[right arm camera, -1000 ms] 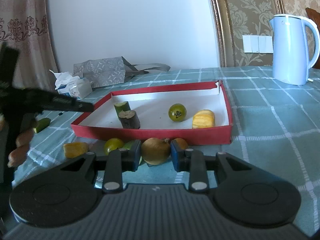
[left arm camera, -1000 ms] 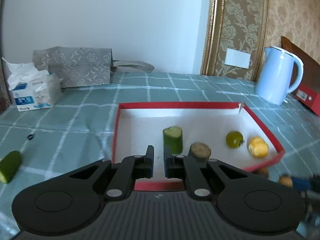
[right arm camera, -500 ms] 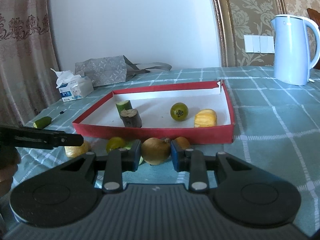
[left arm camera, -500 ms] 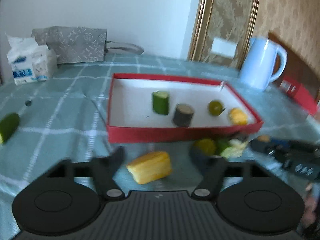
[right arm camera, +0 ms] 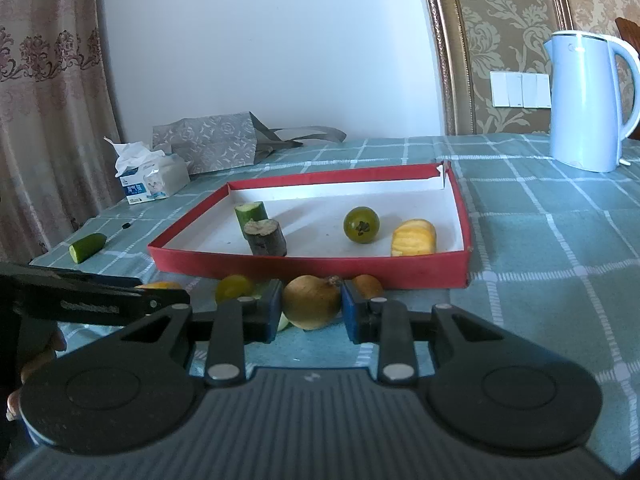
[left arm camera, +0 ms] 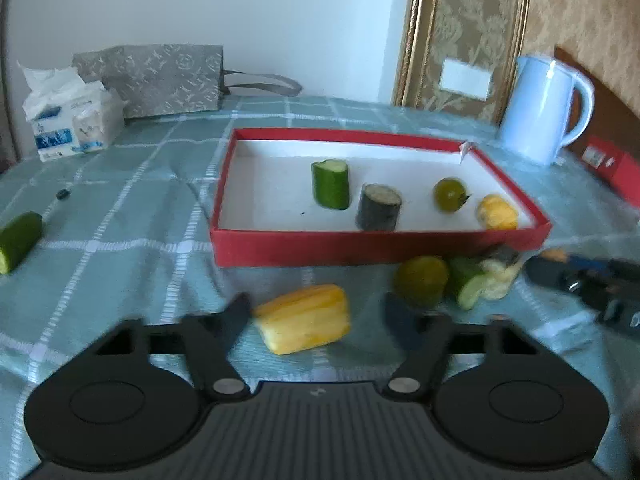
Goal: Organize fruits
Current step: 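Carry the yellow pepper chunk into the tray and open the left gripper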
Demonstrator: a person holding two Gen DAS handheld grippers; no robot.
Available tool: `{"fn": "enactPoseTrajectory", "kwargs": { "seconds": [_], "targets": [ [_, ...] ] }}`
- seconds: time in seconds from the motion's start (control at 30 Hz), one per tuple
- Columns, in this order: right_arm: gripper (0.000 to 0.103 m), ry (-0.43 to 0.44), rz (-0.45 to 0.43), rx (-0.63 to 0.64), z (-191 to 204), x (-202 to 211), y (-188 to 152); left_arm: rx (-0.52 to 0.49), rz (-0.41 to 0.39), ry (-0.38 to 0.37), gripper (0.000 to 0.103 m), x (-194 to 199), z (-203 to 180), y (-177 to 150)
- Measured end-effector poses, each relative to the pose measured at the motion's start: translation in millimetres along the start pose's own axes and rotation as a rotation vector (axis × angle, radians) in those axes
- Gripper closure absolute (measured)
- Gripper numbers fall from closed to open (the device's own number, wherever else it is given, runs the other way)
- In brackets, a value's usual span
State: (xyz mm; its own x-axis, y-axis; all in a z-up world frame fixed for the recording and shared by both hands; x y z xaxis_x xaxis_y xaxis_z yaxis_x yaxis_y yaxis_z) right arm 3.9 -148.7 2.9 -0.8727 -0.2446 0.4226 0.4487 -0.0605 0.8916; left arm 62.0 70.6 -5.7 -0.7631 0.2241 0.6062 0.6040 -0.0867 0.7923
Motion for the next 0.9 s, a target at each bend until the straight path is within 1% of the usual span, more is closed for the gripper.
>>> {"fn": "enactPoseTrajectory", "kwargs": {
  "seconds": [0.03, 0.27, 0.33, 0.4, 0.53, 0.67, 0.73, 0.8, 0.9],
  "targets": [
    [0.074, 0.001, -0.001, -0.002, 0, 0, 0, -0.020, 0.000, 0.023, 0.051, -1, -1, -1],
    [0.074, 0.002, -0.004, -0.008, -1, 1, 0, 0.017, -0.019, 0.028, 0.052, 1, 0, -3],
    [0.074, 0.000, -0.007, -0.007, 0, 1, 0, 0.031, -0.041, 0.028, 0.052, 5, 1, -2],
    [0.074, 0.000, -0.007, -0.007, -1, 1, 0, 0.035, -0.082, 0.036, 0.052, 12, 1, 1],
    [0.074, 0.000, -0.006, -0.005, -1, 0, 0, 0.009, -0.135, 0.049, 0.052, 22, -3, 15],
    [0.074, -0.004, -0.009, -0.005, -1, 1, 0, 0.004, -0.178, 0.066, 0.052, 20, -5, 39],
    [0.074, -0.005, -0.007, -0.008, -1, 1, -1, 0.013, -0.178, 0.077, 0.052, 11, -4, 52],
    [0.074, -0.003, -0.005, -0.007, -1, 0, -1, 0.023, -0.167, 0.111, 0.052, -3, -2, 62],
    [0.074, -0.003, -0.004, -0.007, -1, 0, -1, 0.022, -0.120, 0.151, 0.052, -29, 1, 71]
  ]
}}
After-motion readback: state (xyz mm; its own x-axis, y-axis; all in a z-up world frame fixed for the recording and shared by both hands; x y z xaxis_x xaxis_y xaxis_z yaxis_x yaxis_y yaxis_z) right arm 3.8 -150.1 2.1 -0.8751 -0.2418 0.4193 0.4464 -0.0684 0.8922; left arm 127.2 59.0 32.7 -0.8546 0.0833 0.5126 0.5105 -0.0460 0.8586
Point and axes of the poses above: each gripper's, at about its wrist camera, not at the fingertips, and x roughly against the way its jaws point, z to its left, y to its top, the point moved 1 cm from there along -x, roughly the way its jaws point, and after that the axes turned 2 degrees about x, right-handed, at the moved point
